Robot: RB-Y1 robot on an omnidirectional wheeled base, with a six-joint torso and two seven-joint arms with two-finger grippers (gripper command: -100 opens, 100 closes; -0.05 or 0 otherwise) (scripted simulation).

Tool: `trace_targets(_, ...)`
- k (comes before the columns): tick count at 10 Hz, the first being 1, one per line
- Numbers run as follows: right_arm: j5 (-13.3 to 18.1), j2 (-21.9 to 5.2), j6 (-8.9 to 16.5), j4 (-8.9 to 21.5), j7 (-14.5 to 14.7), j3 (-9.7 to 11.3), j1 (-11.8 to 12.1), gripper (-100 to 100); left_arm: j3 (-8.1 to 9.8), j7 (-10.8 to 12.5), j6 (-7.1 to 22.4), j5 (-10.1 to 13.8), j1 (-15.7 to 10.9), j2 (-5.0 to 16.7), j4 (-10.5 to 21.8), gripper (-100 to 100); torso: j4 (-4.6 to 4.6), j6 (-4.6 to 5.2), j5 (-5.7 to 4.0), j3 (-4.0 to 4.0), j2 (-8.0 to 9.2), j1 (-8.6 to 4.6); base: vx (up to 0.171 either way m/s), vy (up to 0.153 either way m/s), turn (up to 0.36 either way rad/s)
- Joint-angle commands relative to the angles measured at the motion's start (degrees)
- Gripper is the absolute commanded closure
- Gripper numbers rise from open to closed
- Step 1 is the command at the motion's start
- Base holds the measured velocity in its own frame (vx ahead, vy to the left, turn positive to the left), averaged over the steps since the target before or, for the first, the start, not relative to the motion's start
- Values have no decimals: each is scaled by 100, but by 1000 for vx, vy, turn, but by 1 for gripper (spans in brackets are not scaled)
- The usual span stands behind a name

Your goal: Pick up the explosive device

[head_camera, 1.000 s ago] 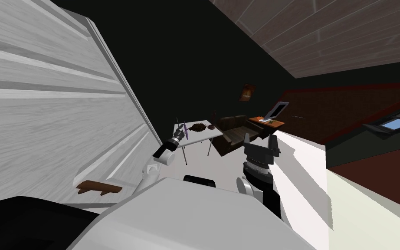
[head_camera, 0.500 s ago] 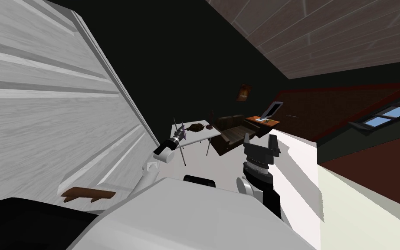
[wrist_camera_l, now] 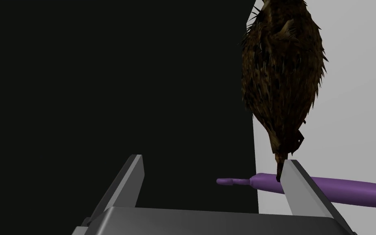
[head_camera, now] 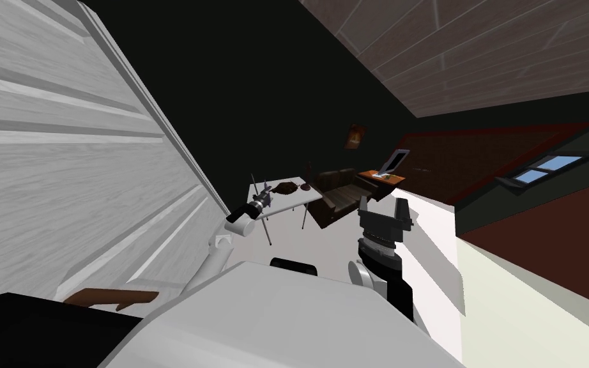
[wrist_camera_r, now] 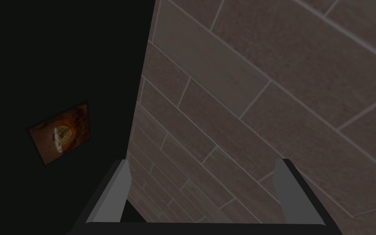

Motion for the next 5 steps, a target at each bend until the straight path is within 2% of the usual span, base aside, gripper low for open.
trace_targets(1,0,0,0,0,0,0,0,0,32,6,286,39,-40,40,40,-100,0,0,0,0,0,0,21,-31,-34)
trace_targets(2,0,0,0,0,0,0,0,0,32,6,365,39,-40,40,40,-100,0,-2,0,0,1,1,14,-14,12)
trace_targets(3,0,0,0,0,0,0,0,0,126,33,582,121,-132,146,97,-100,1,-2,1,2,3,6,34,-19,-73)
trace_targets(5,0,0,0,0,0,0,0,0,126,33,774,121,-132,146,97,-100,-1,-2,1,-2,-3,5,22,-18,-21)
